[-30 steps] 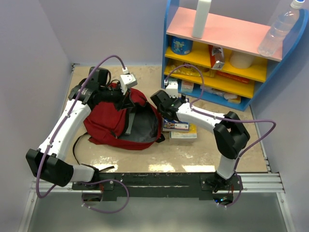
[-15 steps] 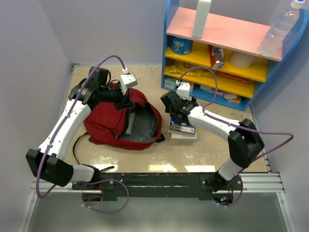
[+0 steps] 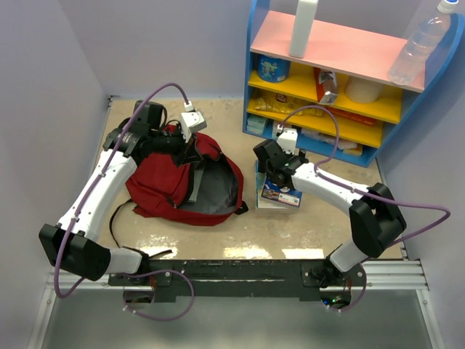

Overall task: Pack the student bag
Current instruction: Pick up the book from the center of the board.

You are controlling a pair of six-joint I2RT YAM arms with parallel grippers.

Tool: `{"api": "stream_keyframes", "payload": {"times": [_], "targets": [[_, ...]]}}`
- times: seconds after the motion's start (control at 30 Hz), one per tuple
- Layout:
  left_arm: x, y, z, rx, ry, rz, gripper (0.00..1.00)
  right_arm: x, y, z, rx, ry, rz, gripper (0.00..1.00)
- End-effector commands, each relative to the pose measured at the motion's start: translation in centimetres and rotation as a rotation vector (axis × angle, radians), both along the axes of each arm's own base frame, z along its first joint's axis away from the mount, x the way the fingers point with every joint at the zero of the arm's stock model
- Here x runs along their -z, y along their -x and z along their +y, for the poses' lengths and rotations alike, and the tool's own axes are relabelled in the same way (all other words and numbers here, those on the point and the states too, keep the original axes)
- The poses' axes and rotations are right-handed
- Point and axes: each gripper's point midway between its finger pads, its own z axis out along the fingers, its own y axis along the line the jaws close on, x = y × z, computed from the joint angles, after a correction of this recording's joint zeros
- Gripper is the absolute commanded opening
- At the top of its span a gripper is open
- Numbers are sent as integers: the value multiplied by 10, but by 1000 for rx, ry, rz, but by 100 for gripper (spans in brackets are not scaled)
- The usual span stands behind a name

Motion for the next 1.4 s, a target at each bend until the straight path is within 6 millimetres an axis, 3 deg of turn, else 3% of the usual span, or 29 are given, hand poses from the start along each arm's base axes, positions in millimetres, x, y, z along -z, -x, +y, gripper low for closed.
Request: {"api": "stream_keyframes", "payload": {"times": [0.0, 0.07, 0.2, 0.33, 0.37, 0.4, 0.47, 0.5, 0.57, 0.6, 0.77, 0.87, 0.93, 1.27, 1.37], "targets": [[-14, -2, -6, 30, 39, -50, 0, -12, 0, 1, 16, -46, -42, 99], [-13, -2, -5, 30, 36, -49, 0, -24, -2, 7, -4, -87, -63, 99], [-12, -2, -5, 30, 36, -48, 0, -79, -13, 21, -42, -175, -140, 99], [-14, -2, -5, 31, 36, -52, 0, -114, -11, -1, -9, -268, -195, 99], [-14, -2, -5, 30, 34, -57, 0, -112, -12, -13, 11, -303, -195, 99], [-13, -1, -5, 32, 34, -56, 0, -99, -8, -21, 23, -311, -175, 99], [-11, -1, -5, 34, 32, -51, 0, -96, -8, -30, 19, -393, -180, 99], [-10, -1, -5, 34, 32, -51, 0, -78, -3, -34, 19, -403, -146, 99], [-9, -1, -5, 37, 32, -49, 0, -77, -5, -46, 41, -479, -169, 99], [-10, -1, -5, 36, 31, -52, 0, -64, 2, -46, 30, -514, -139, 99], [-8, 0, -3, 35, 21, -55, 0, -58, 7, -66, 60, -588, -169, 99], [-8, 1, -3, 37, 22, -53, 0, -50, 15, -68, 44, -621, -160, 99], [-7, 0, -4, 37, 25, -52, 0, -55, 15, -63, 9, -670, -186, 99], [-8, 2, -4, 42, 27, -46, 0, 1, 30, -56, 40, -801, -112, 99], [-8, 3, -4, 47, 26, -46, 0, 0, 30, -57, 37, -814, -143, 99]]}}
